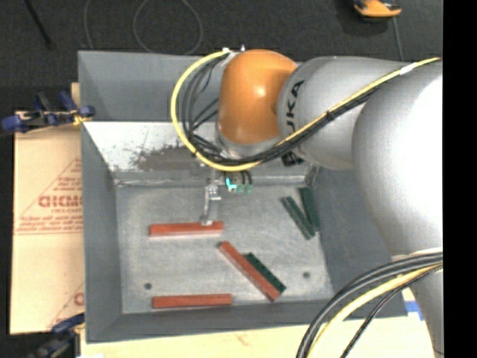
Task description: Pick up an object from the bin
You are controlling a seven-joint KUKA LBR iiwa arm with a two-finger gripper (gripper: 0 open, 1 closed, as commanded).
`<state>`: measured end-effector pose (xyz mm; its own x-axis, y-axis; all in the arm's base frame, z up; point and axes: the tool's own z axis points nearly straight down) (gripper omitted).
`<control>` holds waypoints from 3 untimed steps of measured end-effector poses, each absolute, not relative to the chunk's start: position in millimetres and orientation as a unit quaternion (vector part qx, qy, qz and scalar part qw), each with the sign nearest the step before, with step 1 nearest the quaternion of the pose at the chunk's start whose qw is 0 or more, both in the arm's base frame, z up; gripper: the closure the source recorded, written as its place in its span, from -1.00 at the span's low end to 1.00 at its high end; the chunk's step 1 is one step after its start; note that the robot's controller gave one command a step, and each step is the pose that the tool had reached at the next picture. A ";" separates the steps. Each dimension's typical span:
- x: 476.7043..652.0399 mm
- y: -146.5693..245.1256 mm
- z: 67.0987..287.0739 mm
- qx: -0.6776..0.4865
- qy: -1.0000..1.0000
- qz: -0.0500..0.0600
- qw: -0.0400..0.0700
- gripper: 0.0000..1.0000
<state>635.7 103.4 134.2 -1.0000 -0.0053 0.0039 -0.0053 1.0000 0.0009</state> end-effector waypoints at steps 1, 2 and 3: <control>557.7 134.0 66.8 0.042 -0.999 0.000 0.004 -1.00; 562.4 132.8 71.3 0.038 -0.999 -0.001 -0.002 1.00; 546.5 153.0 207.0 0.165 -0.986 0.000 -0.005 1.00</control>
Offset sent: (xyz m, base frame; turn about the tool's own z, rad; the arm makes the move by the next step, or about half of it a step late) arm -0.0748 0.0297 -0.0640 -0.0698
